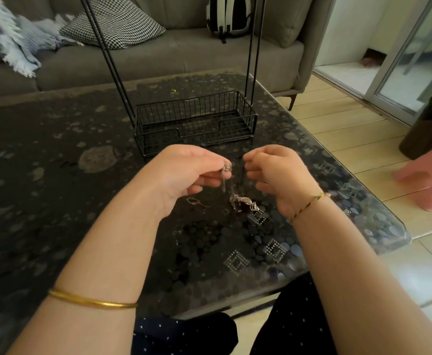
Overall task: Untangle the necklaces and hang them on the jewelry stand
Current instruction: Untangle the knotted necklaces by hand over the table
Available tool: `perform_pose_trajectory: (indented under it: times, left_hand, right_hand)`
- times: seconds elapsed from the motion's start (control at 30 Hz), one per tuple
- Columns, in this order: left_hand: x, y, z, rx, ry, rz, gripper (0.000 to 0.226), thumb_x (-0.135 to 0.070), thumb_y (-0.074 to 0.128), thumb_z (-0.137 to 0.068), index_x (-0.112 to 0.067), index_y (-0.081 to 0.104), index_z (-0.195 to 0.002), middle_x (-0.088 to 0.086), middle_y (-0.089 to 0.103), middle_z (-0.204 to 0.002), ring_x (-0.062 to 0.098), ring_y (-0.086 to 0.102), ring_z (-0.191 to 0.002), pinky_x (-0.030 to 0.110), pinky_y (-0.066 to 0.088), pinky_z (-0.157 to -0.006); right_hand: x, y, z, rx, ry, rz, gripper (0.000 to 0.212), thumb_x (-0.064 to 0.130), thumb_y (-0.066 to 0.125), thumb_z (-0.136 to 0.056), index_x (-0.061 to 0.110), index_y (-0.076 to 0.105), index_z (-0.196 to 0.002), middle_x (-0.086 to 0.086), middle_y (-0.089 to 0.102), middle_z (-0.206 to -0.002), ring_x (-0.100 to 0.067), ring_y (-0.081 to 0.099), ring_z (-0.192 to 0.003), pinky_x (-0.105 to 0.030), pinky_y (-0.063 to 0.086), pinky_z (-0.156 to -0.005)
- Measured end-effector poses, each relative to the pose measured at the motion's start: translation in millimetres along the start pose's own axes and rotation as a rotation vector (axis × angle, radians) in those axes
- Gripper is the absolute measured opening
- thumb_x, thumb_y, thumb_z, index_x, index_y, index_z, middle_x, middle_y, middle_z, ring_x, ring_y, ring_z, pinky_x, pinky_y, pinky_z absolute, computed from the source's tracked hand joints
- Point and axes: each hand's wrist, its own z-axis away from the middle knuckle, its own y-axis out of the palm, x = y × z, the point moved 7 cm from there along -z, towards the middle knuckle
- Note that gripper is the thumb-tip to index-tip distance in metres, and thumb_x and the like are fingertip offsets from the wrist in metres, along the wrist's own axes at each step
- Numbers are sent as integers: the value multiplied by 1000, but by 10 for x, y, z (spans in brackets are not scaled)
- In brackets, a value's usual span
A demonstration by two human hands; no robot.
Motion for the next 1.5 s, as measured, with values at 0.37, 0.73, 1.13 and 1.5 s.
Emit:
perform_pose_trajectory:
  times: [0.37, 0.73, 1.13, 1.5]
  left_hand:
    - [-25, -65, 4, -124, 13, 119, 3, -19, 67, -83, -20, 70, -83, -4, 76, -85, 11, 71, -86, 26, 44, -69]
    - [-33, -205, 22, -285, 23, 77, 9, -14, 61, -87, -21, 66, -87, -3, 71, -84, 11, 64, -83, 25, 47, -67]
    - [-61, -176, 39, -225, 64, -5, 18, -12, 58, -91, -25, 69, -86, -6, 71, -88, 10, 64, -88, 25, 47, -70]
    - [-106, -142, 17, -188, 111, 87, 24, 1, 58, -85, -22, 66, -85, -2, 67, -90, 11, 65, -85, 26, 47, -70]
  right_hand:
    - [57, 321, 225, 364, -99, 72, 8, 4, 53, -84, 10, 57, -89, -8, 72, -84, -16, 63, -83, -31, 47, -77]
    - [107, 44, 135, 97, -200, 72, 11, 8, 67, -81, 17, 61, -79, 13, 43, -45, 0, 35, -38, -12, 29, -38]
    - [139, -88, 143, -10, -163, -78, 15, 9, 63, -82, 13, 58, -69, 5, 38, -55, -7, 32, -45, -22, 32, -45]
    - [95, 221, 242, 349, 21, -41, 20, 9, 48, -85, 8, 54, -65, -12, 65, -69, -19, 54, -56, -27, 45, -55]
